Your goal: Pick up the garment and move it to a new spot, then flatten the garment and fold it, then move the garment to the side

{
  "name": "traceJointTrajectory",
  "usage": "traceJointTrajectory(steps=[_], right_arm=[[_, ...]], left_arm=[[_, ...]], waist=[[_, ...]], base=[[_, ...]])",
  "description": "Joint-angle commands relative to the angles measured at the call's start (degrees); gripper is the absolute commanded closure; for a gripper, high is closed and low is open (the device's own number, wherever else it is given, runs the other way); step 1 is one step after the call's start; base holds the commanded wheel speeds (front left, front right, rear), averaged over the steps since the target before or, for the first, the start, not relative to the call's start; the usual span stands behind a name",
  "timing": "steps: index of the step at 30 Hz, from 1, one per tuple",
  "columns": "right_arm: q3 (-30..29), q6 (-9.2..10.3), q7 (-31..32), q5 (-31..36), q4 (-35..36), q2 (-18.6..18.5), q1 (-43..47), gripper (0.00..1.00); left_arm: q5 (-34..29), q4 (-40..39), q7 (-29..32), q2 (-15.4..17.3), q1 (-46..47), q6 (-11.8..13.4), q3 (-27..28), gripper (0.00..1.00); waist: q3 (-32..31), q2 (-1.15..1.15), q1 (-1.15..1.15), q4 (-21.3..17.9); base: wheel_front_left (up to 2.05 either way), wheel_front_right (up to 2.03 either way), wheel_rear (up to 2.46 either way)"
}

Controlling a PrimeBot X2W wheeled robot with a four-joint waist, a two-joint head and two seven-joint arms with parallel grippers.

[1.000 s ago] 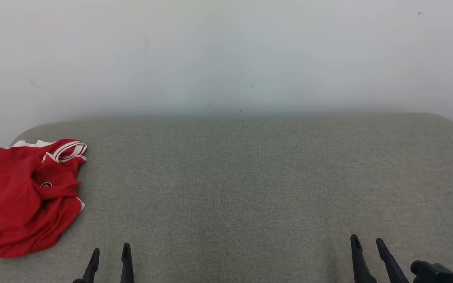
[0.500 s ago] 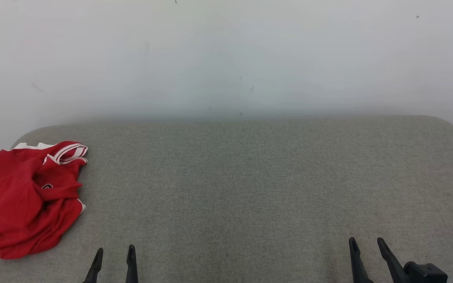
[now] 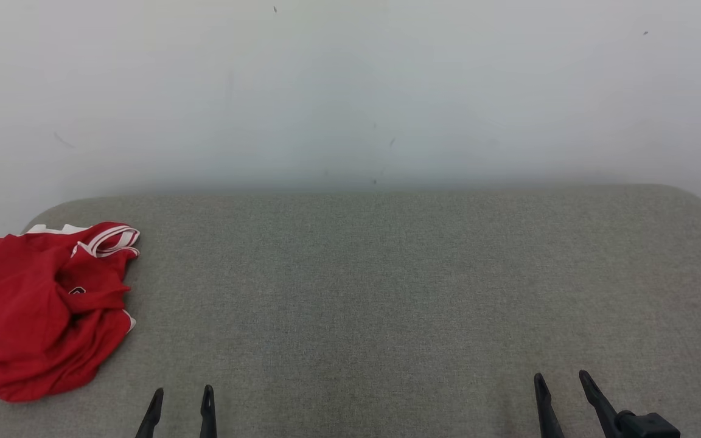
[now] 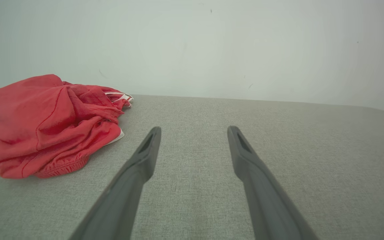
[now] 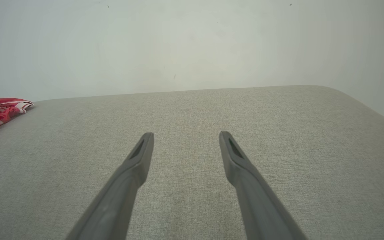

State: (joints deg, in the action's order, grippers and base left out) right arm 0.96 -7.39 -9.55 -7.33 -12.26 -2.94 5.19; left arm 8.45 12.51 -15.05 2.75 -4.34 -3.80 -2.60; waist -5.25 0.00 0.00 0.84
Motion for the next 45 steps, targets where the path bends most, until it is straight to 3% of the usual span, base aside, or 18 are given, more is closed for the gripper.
traceJointTrajectory(steps=[1, 9, 30, 37, 45], right_arm=[[0.06, -0.19, 0.1, -0.31, 0.12, 0.07, 0.45, 0.0], [0.46, -0.19, 0.28, -0.98, 0.07, 0.07, 0.82, 0.0], [0.15, -0.19, 0.11, -1.63, 0.08, 0.07, 0.94, 0.0], [0.27, -0.19, 0.1, -1.96, 0.11, 0.07, 1.25, 0.0], [0.68, -0.19, -0.23, -2.78, -0.24, 0.07, 1.38, 0.0]], left_arm=[[0.83, 0.21, -0.2, 0.23, -0.48, 0.01, 0.19, 0.0], [3.63, 1.16, -0.2, 0.21, -0.31, -0.41, 0.3, 0.0], [3.2, 1.68, -0.2, 0.21, 0.25, -0.3, 0.76, 0.0], [3.1, 1.56, -0.2, 0.22, 0.24, -0.27, 1.12, 0.0], [2.22, 1.68, -0.19, 0.26, -0.03, -0.29, 1.82, 0.0]], waist=[[-0.03, 0.0, 0.0, 0.01], [-0.16, 0.0, 0.0, -0.1], [-0.31, 0.0, 0.0, 0.55], [-0.65, 0.0, 0.0, 3.3], [-0.97, 0.0, 0.0, 9.51]], base=[[0.0, 0.0, 0.0], [0.0, 0.0, 0.0], [0.0, 0.0, 0.0], [0.0, 0.0, 0.0], [0.0, 0.0, 0.0]])
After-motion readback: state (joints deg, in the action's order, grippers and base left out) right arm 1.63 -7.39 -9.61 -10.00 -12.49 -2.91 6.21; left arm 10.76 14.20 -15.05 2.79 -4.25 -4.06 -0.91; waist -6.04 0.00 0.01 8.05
